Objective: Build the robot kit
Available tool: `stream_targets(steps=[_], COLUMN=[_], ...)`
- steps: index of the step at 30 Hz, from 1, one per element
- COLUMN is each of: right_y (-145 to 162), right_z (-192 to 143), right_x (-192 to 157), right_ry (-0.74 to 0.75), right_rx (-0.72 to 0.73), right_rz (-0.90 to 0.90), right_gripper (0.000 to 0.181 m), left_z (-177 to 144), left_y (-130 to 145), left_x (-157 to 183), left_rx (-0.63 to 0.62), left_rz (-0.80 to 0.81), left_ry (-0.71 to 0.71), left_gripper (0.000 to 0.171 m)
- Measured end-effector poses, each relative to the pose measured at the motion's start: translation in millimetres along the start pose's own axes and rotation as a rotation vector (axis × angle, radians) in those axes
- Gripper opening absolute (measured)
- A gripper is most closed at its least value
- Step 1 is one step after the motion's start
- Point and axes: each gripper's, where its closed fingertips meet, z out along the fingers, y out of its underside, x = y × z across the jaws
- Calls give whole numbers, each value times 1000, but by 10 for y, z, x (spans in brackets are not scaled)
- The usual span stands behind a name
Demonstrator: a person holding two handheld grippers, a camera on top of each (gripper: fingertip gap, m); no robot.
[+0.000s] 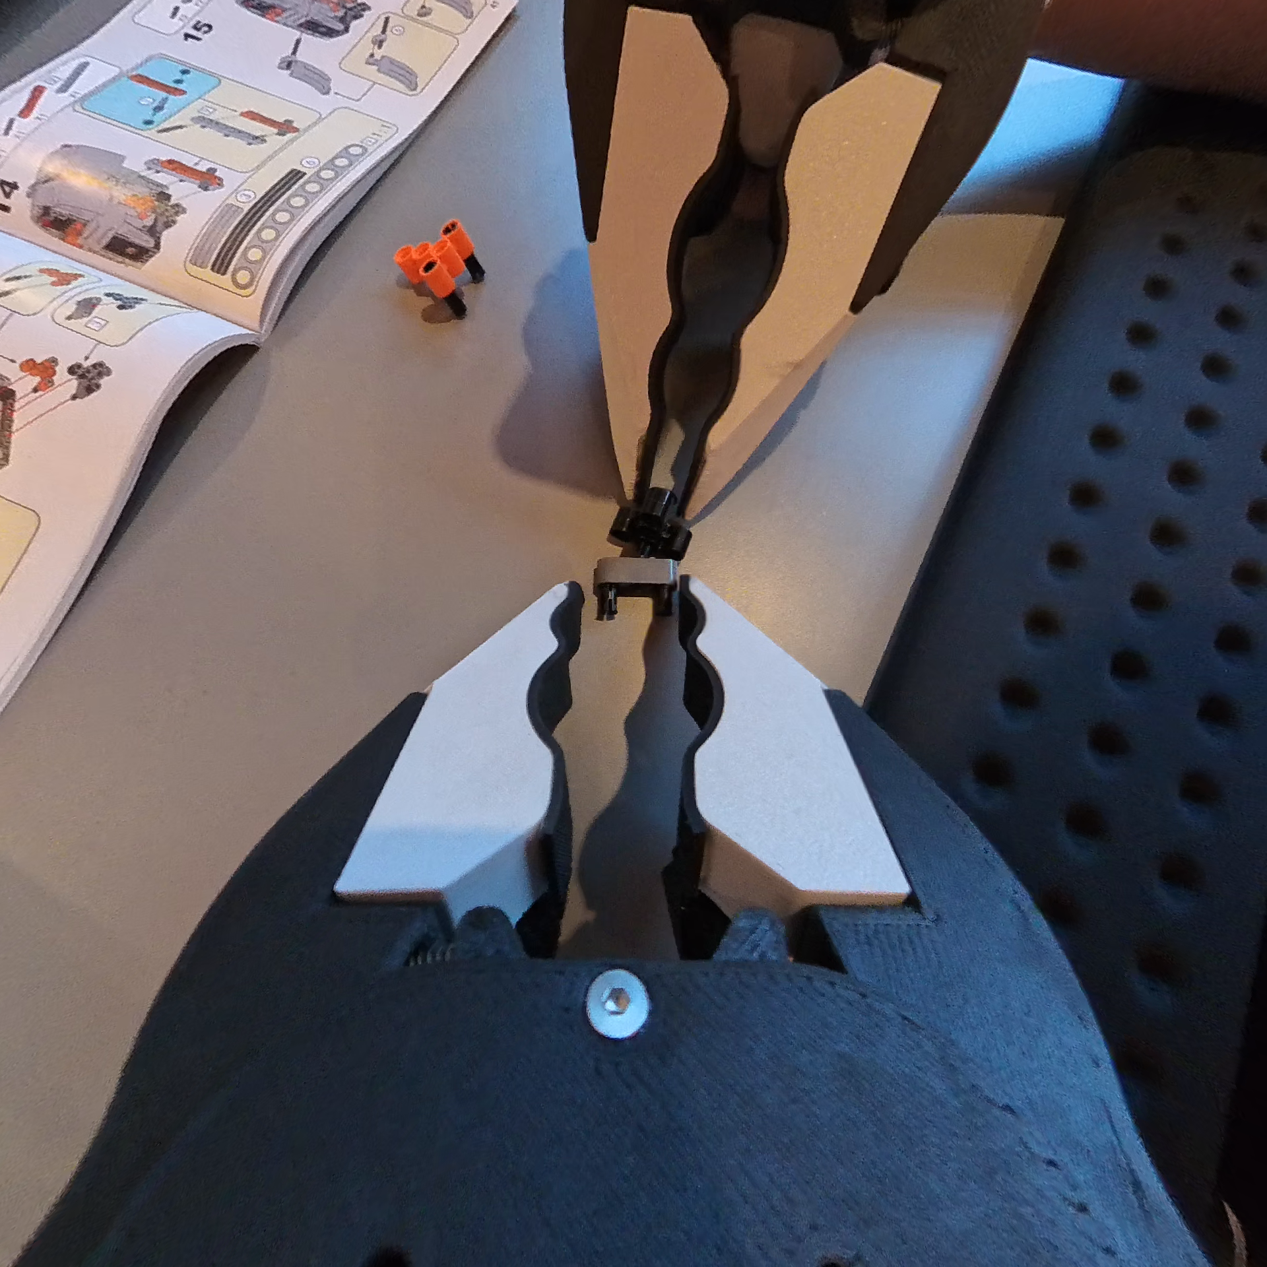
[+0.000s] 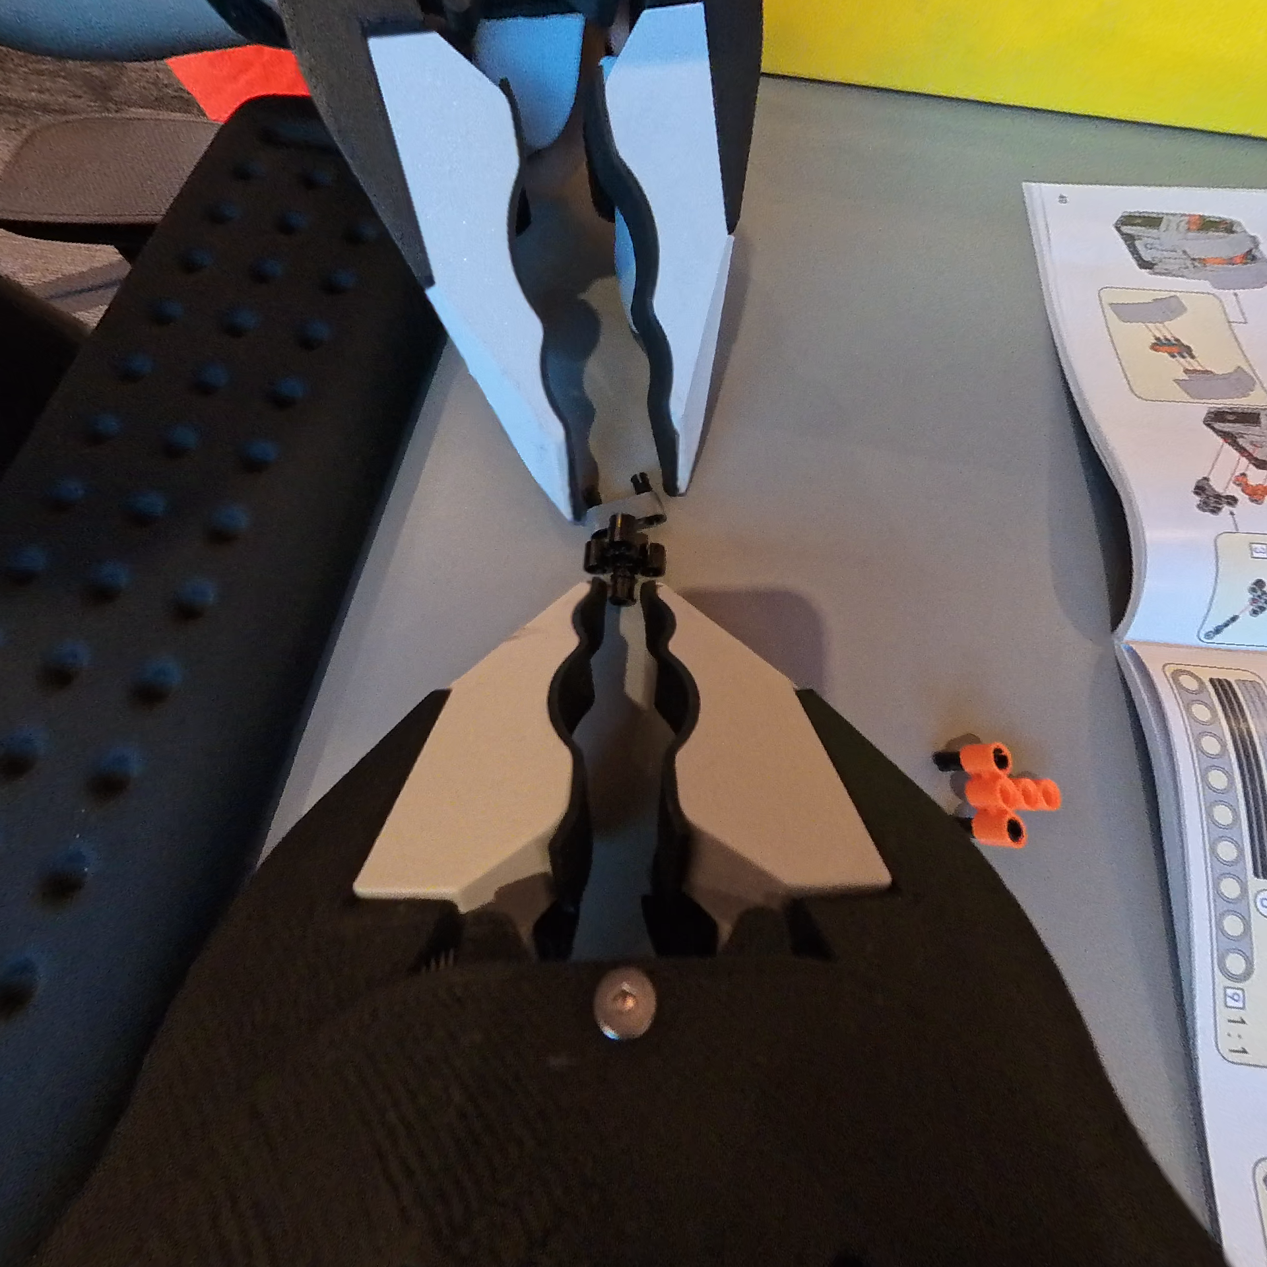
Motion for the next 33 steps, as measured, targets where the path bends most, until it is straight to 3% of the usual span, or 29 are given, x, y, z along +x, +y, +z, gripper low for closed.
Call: stream_targets(steps=[8, 13, 21, 33], right_y=[-14, -11, -22, -32], right_z=[30, 21, 28, 38], right_x=[-11, -40, -19, -67], right_ry=[14, -13, -16, -47], right_rx=[-28, -19, -12, -9], right_rz=[-31, -45, -71, -97], right_gripper=[5, 5, 5, 5], left_z=[5, -23, -30, 4], left_y=[20, 33, 48, 33], left_x=[5, 12, -14, 96], left_rx=[-31, -64, -76, -102], left_rz=[104, 60, 94, 215], left_ry=[-14, 15, 23, 127], left_gripper=[21, 35, 20, 21])
